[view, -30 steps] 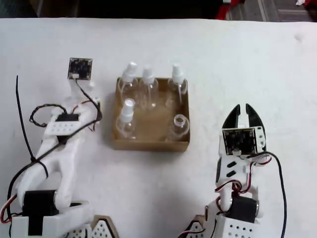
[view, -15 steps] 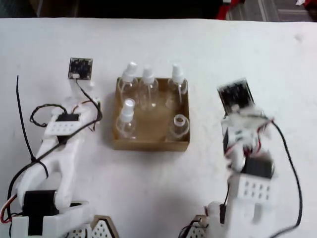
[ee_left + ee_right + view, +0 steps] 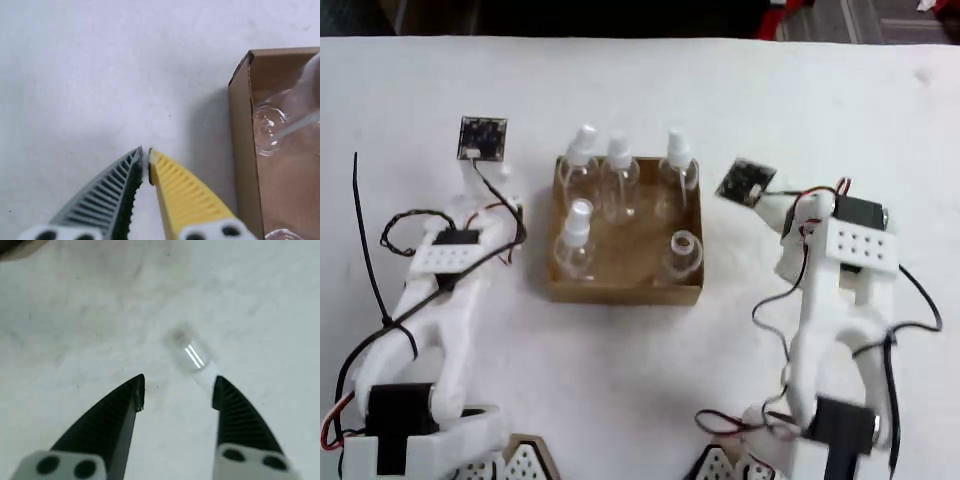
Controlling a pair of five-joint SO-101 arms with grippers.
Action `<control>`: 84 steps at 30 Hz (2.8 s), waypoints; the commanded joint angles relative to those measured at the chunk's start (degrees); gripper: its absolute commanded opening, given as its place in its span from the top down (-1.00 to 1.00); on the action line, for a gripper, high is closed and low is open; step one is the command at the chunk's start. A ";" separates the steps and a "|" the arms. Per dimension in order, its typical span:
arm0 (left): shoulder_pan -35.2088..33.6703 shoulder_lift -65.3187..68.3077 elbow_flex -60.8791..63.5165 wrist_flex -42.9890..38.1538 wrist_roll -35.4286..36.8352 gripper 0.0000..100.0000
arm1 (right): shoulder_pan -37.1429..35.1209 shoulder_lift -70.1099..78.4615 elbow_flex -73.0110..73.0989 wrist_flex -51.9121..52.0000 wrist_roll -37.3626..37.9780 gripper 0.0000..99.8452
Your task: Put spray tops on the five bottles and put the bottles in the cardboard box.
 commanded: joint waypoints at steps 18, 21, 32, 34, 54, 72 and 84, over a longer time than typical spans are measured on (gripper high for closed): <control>0.48 -1.54 -3.34 -1.41 -0.70 0.95 | 6.55 32.31 -20.84 -0.22 16.18 0.43; 0.57 -1.54 -3.34 -1.41 -0.70 0.95 | 6.99 33.36 -21.89 -0.57 16.88 0.43; 0.57 -1.54 -2.81 -3.78 -0.70 0.95 | 7.78 44.00 -31.82 -0.22 16.53 0.43; 0.57 -1.54 -2.81 -3.78 -0.70 0.95 | 8.04 44.97 -33.14 -0.22 16.44 0.45; 0.57 -1.54 -2.81 -3.78 -0.70 0.95 | 7.96 42.86 -34.55 -0.13 16.35 0.97; 0.57 -1.54 -2.81 -3.69 -0.70 0.95 | 7.25 36.44 -34.29 -0.48 3.69 0.97; 0.57 -1.54 -2.81 -3.69 -0.70 0.95 | 7.16 36.09 -34.46 -0.48 3.52 0.97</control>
